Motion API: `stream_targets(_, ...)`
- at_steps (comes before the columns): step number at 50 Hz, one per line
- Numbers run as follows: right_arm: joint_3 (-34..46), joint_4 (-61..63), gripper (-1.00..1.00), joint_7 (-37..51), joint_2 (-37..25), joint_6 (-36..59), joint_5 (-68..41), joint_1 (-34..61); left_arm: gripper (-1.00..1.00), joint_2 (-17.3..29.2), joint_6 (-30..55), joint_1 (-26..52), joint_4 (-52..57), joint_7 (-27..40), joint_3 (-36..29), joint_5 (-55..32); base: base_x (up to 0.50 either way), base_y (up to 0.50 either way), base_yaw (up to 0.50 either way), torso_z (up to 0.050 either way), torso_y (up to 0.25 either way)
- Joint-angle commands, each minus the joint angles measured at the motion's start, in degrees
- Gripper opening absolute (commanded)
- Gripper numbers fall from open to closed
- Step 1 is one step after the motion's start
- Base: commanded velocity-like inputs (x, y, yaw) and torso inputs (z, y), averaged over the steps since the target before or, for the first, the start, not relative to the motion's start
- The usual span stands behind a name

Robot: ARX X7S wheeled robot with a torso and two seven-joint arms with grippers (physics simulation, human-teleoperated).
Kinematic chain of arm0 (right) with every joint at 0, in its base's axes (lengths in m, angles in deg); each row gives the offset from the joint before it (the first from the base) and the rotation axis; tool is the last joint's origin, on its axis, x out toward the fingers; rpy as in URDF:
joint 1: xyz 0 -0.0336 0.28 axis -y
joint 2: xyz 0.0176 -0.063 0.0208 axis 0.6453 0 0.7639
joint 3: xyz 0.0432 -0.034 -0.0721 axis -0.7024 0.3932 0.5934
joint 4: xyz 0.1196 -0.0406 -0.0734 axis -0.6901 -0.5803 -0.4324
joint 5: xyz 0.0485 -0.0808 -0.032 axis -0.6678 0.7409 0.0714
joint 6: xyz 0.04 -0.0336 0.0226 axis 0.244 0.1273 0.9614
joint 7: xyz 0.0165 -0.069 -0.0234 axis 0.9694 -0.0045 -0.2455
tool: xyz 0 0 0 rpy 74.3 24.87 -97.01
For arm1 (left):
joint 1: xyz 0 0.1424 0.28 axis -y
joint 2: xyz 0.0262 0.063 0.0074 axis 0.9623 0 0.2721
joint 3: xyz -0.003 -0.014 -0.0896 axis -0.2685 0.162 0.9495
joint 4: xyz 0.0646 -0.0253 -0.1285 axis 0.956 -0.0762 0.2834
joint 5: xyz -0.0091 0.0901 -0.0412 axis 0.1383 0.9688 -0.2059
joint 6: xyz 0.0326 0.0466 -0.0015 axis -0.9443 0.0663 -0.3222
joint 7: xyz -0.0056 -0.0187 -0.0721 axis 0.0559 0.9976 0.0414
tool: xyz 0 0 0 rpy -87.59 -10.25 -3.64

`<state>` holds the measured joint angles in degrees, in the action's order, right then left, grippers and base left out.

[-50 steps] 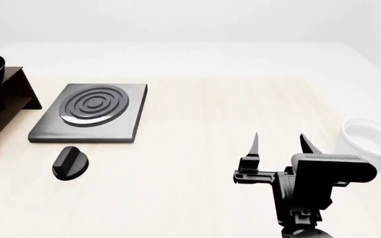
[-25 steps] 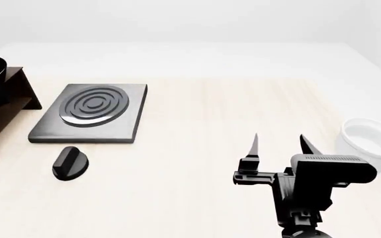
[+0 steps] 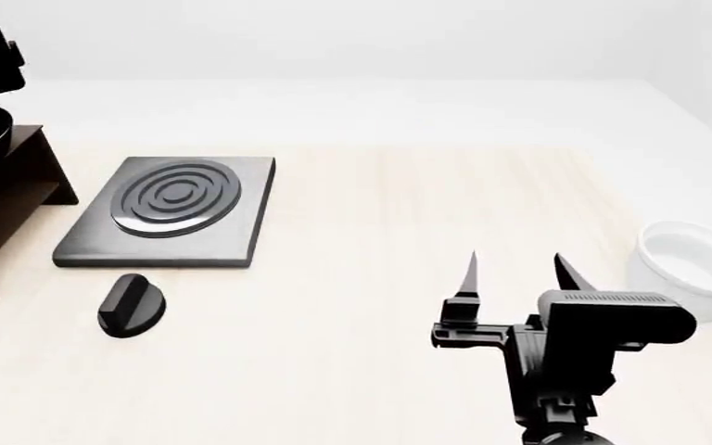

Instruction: Put the frying pan on top of the cabinet.

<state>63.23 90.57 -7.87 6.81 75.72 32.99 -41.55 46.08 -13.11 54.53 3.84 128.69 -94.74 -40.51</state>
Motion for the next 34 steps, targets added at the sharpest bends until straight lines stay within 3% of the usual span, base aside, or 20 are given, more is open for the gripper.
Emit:
stream_targets(1,0.2,-0.2,1.0,0.1,-0.2,-0.3,-0.2,0.0,1.0,-2.1,3.7,-1.6,13.2,-2.6,0.1,-7.9,0.0,0.0,0.0,0.0,0.0)
stream_targets(8,0.1,-0.2,1.0,0.3,-0.3,-0.4,-0.3,0.1,1.0,-3.9,0.0,-11.6,26.0,-8.7,-0.1,-14.4,0.0,0.0,0.0,0.0,0.0)
stream_targets(17,0.6,0.5,1.0,0.7,-0.7,1.0,-0.3,1.3,1.0,-6.5,-9.0,-25.6,36.0,-9.7,-3.7,-10.5,0.0,0.0,0.0,0.0,0.0)
stream_targets(34,1.9,1.4,1.0,1.3,-0.9,4.0,-0.4,4.3,1.0,-7.6,-13.7,-30.4,34.4,-13.6,-7.8,-6.6,0.0,0.0,0.0,0.0,0.0)
